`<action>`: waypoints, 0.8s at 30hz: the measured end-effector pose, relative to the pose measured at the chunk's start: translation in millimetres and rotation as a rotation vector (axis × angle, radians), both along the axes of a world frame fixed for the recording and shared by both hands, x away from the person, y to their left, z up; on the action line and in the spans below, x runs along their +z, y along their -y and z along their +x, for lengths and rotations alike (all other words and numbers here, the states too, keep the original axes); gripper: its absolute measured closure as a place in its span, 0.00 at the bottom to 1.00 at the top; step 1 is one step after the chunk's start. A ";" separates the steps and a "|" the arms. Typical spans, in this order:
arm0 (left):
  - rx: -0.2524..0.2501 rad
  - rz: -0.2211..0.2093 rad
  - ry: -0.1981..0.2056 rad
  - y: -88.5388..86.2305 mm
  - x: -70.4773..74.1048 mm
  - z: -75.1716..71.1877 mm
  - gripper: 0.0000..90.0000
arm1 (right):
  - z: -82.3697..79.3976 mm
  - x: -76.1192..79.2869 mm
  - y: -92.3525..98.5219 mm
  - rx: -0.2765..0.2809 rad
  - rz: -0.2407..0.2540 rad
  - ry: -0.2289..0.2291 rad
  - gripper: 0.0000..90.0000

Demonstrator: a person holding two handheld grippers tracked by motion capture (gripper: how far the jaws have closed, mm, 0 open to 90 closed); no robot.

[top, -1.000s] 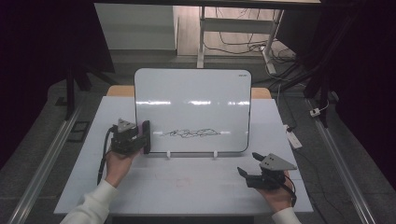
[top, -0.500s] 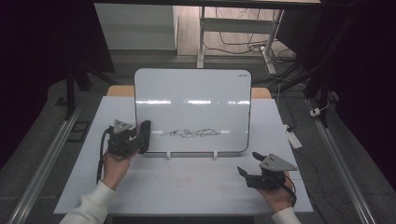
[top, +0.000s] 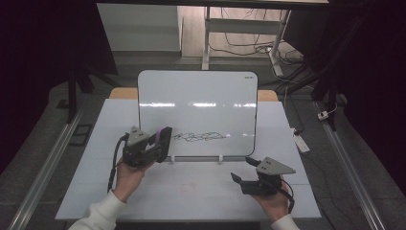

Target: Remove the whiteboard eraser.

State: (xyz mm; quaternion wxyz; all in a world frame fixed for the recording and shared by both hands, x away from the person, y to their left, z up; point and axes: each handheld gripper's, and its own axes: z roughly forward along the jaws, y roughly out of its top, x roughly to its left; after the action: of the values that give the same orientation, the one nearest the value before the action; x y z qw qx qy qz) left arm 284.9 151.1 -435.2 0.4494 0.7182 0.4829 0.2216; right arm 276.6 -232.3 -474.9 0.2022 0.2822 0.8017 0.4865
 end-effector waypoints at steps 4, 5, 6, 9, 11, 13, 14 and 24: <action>-0.044 0.002 -0.004 15.4 -2.4 -0.8 0.71 | 0.8 0.8 -16.8 0.047 0.049 -0.033 0.23; -0.054 0.004 -0.004 19.0 -2.9 -1.0 0.71 | 1.5 0.7 -22.7 0.058 0.058 -0.044 0.23; -0.065 0.003 -0.004 22.5 -3.4 -1.1 0.71 | 2.5 -0.3 -28.6 0.069 0.071 -0.055 0.23; -0.092 0.007 -0.004 32.5 -5.0 -1.6 0.71 | 5.8 -4.1 -45.5 0.091 0.086 -0.088 0.22; -0.105 0.006 -0.006 37.8 -5.6 -2.0 0.71 | 9.1 -6.4 -60.1 0.101 0.085 -0.092 0.23; -0.117 0.008 -0.005 42.1 -6.1 -2.6 0.71 | 10.9 -6.8 -64.9 0.107 0.091 -0.093 0.23; -0.124 0.008 -0.005 43.9 -6.1 -3.1 0.71 | 12.4 -6.8 -69.3 0.110 0.092 -0.096 0.23; -0.161 -0.004 0.002 59.6 -5.8 -6.5 0.71 | 15.0 -6.8 -100.5 0.147 0.115 -0.119 0.21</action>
State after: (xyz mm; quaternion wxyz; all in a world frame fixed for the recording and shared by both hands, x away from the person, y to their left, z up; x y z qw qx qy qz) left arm 278.4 91.5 -441.0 0.4675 0.7536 0.4237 0.1846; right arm 291.6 -131.8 -481.7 0.1017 0.2622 0.8016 0.5276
